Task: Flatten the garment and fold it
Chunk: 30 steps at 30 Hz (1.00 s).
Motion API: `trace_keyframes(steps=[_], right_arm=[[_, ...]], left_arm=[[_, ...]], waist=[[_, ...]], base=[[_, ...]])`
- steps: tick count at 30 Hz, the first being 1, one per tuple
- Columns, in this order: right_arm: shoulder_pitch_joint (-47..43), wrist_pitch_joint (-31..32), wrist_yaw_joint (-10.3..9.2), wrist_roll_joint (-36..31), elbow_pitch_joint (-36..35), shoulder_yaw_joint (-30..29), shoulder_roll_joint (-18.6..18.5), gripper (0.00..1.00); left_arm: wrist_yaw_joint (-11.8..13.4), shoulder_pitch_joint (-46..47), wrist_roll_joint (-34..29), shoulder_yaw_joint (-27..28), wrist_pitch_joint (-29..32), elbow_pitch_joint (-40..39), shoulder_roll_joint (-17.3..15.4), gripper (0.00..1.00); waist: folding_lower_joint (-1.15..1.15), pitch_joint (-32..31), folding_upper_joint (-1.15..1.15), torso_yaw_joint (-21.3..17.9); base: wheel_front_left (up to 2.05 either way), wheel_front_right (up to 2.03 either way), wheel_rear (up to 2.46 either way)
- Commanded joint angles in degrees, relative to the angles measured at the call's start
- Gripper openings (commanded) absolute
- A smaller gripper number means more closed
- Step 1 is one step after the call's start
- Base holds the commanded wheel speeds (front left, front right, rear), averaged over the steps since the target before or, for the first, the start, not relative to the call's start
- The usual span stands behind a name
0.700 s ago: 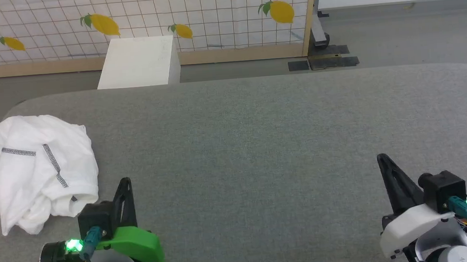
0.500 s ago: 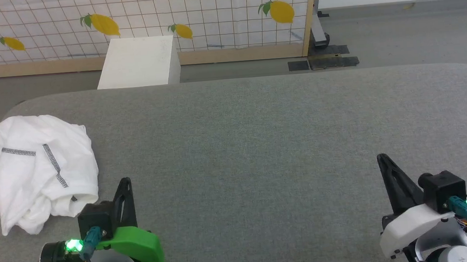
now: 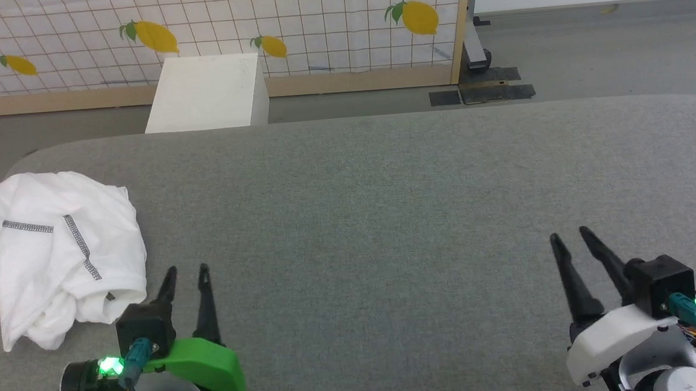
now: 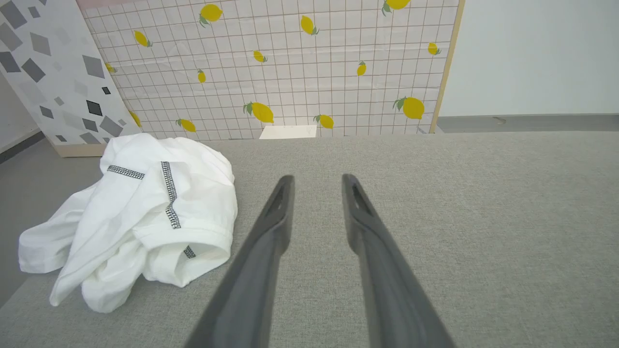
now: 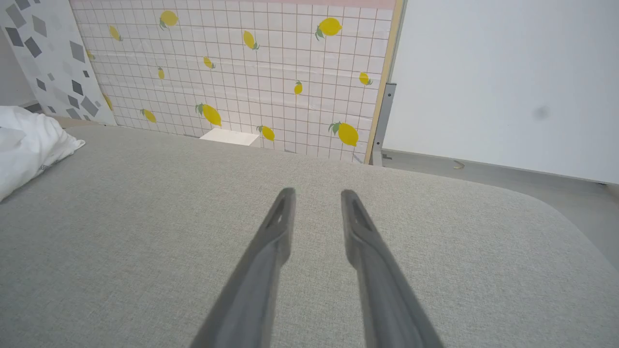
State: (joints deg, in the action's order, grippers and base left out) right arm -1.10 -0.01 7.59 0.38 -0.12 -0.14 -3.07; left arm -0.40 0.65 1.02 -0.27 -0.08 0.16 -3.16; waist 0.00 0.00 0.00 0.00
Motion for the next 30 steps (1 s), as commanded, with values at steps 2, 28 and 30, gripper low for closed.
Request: trace_keyframes(steps=[2, 28, 30], right_arm=[[0.0, -0.1, 0.0, 0.1, 0.1, 0.0, 0.0, 1.0], [1.0, -2.5, -0.02, 1.2, 2.0, 0.6, 0.0, 1.0], [1.1, -2.7, -0.02, 1.3, 2.2, 0.7, 0.0, 1.0]], left_arm=[[0.1, 0.0, 0.1, -0.1, -0.1, 0.1, 0.0, 1.0], [2.0, 1.0, 2.4, -2.1, -2.9, 3.1, -0.6, 1.0], [2.2, 1.0, 2.6, -2.2, -3.1, 3.2, -0.7, 1.0]], waist=[[0.0, 0.0, 0.0, 0.0], [0.0, -0.6, 0.0, 5.4], [0.0, -0.6, 0.0, 6.1]], base=[[0.0, 0.0, 0.0], [0.0, 0.0, 0.0], [0.0, 0.0, 0.0]])
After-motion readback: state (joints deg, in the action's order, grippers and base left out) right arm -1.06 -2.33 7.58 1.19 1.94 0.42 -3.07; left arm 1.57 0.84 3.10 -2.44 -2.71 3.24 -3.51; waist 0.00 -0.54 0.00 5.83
